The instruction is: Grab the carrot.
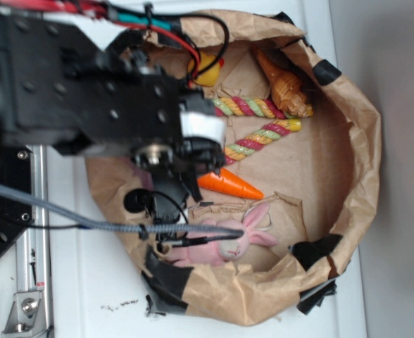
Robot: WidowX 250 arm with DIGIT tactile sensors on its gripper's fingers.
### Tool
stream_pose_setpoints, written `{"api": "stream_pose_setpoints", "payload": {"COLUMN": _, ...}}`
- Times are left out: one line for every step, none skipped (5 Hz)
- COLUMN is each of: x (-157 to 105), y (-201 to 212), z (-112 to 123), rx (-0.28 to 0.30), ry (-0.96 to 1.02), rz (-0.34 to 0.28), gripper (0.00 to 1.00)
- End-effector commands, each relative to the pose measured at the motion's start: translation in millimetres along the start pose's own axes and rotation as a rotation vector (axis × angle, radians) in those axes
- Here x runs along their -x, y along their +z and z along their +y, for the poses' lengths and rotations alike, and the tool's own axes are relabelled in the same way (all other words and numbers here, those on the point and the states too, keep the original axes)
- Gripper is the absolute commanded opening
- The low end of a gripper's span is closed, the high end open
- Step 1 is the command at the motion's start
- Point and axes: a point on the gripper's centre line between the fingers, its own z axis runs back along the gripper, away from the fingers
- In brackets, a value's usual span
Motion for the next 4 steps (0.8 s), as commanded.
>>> {"api": "stream_pose_setpoints", "payload": {"x": -29.2, "y": -35.0, "z": -18.1, "rx": -0.066, "ry": -0.144, "rz": -0.006, "gripper": 1.00}}
{"api": "stream_pose_setpoints", "payload": {"x": -34.4, "y": -39.5, "z": -31.4, "rx": -0.060, "ry": -0.185, "rz": -0.014, "gripper": 1.00}}
{"api": "stream_pose_setpoints", "payload": {"x": -36.2, "y": -31.7, "z": -35.7, "rx": -0.056, "ry": -0.145, "rz": -0.035, "gripper": 0.00}}
{"api": "stream_pose_setpoints", "payload": {"x": -36.4, "y": -13.2, "z": -34.6, "rx": -0.051, "ry": -0.106, "rz": -0.069, "gripper": 0.00}}
